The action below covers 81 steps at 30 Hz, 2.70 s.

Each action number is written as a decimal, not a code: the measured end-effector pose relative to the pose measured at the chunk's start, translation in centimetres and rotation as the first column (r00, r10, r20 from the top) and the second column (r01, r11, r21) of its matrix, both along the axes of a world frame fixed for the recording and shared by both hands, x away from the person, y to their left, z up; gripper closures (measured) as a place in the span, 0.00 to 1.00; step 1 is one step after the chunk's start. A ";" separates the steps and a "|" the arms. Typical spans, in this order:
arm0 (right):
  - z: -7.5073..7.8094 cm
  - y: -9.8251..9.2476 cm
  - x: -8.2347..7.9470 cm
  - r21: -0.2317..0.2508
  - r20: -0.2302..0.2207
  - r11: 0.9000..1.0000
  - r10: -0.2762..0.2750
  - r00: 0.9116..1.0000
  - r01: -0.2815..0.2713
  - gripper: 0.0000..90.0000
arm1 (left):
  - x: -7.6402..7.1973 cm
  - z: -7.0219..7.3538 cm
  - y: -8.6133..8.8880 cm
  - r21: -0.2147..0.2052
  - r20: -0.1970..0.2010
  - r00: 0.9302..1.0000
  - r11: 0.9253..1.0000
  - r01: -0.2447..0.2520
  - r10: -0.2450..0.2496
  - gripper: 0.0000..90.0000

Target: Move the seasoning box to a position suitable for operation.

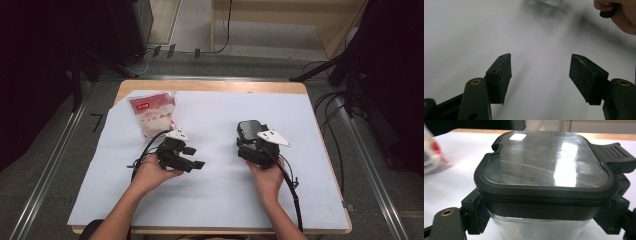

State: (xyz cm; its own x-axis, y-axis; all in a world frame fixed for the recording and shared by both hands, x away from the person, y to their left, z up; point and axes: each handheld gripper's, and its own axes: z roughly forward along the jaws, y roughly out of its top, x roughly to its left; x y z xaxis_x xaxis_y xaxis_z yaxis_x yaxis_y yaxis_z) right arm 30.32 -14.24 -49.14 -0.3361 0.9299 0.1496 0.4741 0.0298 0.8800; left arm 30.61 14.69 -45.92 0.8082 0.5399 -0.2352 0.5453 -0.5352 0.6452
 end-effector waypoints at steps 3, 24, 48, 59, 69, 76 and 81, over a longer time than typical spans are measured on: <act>-0.1 1.4 -0.5 0.006 -0.008 0.999 0.040 0.999 -0.040 0.17 | 0.1 0.0 0.3 -0.002 0.006 1.000 1.000 -0.006 0.007 0.39; -1.8 4.8 -2.9 -0.062 -0.004 0.988 0.142 0.990 -0.142 0.17 | 0.2 0.0 0.4 -0.010 0.020 1.000 1.000 -0.024 0.024 0.39; 1.5 -2.0 -3.6 0.002 -0.133 0.933 0.356 0.925 -0.359 0.63 | 1.5 1.6 -1.0 -0.038 -0.002 1.000 0.999 -0.023 0.023 0.86; 1.3 -3.6 -0.4 0.014 -0.195 0.911 0.406 0.893 -0.411 1.00 | 1.8 0.8 -2.1 -0.020 -0.038 0.999 1.000 -0.014 0.013 1.00; 0.4 -2.9 0.3 0.033 -0.190 0.912 0.408 0.893 -0.410 1.00 | 1.6 0.0 -2.9 -0.025 -0.020 1.000 1.000 -0.015 0.015 1.00; 0.2 -2.7 0.4 0.012 -0.179 0.913 0.403 0.898 -0.407 1.00 | 1.8 -0.5 -3.5 -0.029 -0.021 1.000 1.000 -0.001 0.000 1.00; 0.3 -2.4 0.2 0.012 -0.185 0.907 0.416 0.890 -0.421 1.00 | 1.8 -0.7 -3.9 -0.018 -0.020 1.000 1.000 0.007 -0.008 1.00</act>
State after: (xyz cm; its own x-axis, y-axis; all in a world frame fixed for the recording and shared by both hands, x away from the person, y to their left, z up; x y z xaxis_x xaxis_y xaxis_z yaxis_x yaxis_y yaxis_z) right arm 30.48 -16.60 -48.84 -0.6651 0.7135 0.2203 0.5617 0.2837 0.7772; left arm 32.41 10.77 -46.60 0.8071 0.5294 -0.2613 0.5545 -0.5278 0.6434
